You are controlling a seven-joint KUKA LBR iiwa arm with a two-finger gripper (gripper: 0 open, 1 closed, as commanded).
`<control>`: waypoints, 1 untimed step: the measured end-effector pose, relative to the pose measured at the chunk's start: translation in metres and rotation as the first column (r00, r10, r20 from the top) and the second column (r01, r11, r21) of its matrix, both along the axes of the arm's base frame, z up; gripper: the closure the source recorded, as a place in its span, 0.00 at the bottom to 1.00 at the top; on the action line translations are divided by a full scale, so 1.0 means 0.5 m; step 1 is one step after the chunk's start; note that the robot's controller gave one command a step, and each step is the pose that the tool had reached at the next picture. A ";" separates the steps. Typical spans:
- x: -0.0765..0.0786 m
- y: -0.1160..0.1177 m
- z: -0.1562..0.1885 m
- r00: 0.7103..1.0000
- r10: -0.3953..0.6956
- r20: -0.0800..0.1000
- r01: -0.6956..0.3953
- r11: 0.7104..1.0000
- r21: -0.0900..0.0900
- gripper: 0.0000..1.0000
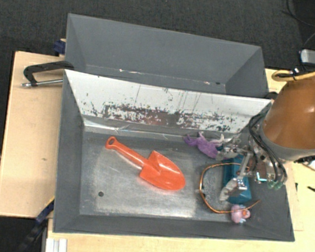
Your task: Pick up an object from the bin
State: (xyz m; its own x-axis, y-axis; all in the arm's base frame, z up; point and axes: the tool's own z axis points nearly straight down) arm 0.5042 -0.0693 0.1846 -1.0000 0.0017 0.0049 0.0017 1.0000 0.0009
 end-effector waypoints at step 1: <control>0.004 0.001 0.007 1.000 0.001 0.007 -0.001 1.000 -0.001 0.00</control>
Offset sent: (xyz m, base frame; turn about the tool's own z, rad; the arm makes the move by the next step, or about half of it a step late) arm 0.0552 0.0956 -0.1146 -0.0074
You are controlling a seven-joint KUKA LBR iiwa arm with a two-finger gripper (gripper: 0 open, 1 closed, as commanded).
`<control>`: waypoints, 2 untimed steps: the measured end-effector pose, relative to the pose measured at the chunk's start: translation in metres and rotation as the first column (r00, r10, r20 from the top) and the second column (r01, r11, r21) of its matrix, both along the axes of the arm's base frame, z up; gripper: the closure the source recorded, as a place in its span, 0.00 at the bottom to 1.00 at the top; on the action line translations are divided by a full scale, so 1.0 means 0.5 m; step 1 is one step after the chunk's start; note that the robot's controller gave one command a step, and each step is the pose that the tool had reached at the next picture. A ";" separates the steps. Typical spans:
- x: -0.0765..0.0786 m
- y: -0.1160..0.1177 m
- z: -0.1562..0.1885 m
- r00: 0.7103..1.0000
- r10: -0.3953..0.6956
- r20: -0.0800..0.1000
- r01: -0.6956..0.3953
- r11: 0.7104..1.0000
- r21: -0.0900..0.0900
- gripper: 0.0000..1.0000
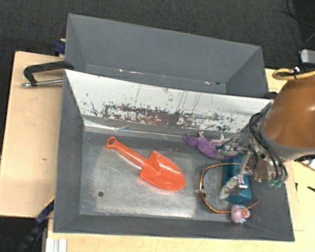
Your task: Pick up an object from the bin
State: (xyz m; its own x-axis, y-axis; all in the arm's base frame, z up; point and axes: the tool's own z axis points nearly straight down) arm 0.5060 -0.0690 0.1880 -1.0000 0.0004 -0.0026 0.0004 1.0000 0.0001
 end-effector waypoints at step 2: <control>0.137 0.116 -0.144 0.998 -0.065 -0.005 0.065 0.998 0.003 0.00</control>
Offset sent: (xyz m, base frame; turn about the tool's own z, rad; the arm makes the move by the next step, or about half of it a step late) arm 0.0824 0.0416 -0.0519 0.0957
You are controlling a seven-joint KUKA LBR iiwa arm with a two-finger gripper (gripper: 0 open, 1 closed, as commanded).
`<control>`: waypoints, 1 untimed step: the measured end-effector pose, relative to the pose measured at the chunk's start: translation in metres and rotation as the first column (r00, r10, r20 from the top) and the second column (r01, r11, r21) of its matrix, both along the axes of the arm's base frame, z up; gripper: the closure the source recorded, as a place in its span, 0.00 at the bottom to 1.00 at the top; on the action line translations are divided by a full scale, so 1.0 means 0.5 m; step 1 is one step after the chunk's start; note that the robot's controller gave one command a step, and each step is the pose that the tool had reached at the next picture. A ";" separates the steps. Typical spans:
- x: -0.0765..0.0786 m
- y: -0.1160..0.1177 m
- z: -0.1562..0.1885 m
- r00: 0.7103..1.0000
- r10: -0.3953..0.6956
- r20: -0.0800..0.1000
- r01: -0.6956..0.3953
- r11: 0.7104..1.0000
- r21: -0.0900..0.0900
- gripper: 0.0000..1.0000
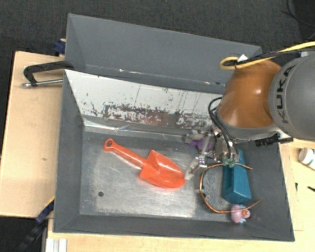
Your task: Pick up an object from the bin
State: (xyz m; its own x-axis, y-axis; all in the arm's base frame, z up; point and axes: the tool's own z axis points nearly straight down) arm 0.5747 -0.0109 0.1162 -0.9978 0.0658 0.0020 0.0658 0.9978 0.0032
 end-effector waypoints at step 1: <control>-0.047 0.090 0.001 1.000 0.002 0.004 -0.002 1.000 -0.003 0.00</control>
Offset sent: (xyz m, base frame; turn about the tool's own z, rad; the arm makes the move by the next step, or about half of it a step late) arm -0.0205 0.0514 -0.0462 -0.0313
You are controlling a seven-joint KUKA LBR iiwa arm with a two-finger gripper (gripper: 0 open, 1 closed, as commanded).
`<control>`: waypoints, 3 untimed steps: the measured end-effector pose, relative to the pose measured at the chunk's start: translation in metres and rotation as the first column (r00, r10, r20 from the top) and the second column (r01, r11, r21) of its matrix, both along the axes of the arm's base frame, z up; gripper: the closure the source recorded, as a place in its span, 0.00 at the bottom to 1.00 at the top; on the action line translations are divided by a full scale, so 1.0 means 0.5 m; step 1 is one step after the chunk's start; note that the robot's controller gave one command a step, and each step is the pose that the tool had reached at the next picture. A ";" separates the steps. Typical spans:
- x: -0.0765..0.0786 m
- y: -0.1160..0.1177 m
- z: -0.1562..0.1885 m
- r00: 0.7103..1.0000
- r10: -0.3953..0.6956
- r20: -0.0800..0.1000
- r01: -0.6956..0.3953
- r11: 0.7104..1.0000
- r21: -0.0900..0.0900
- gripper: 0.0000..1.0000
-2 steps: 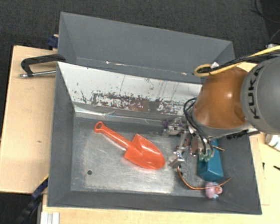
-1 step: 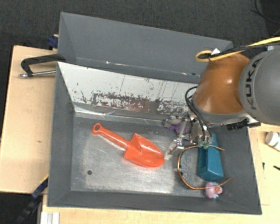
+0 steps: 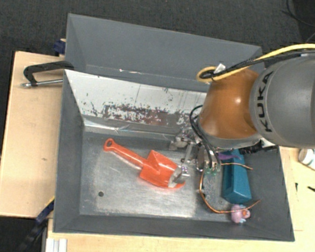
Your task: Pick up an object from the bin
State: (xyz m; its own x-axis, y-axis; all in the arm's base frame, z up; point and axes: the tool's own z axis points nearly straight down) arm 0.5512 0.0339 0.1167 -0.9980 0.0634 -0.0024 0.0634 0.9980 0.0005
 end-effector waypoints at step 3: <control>-0.004 0.095 -0.083 0.989 -0.149 0.006 0.149 0.989 0.002 1.00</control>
Offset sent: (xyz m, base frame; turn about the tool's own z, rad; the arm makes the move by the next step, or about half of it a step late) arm -0.0060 0.0473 -0.0467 0.1506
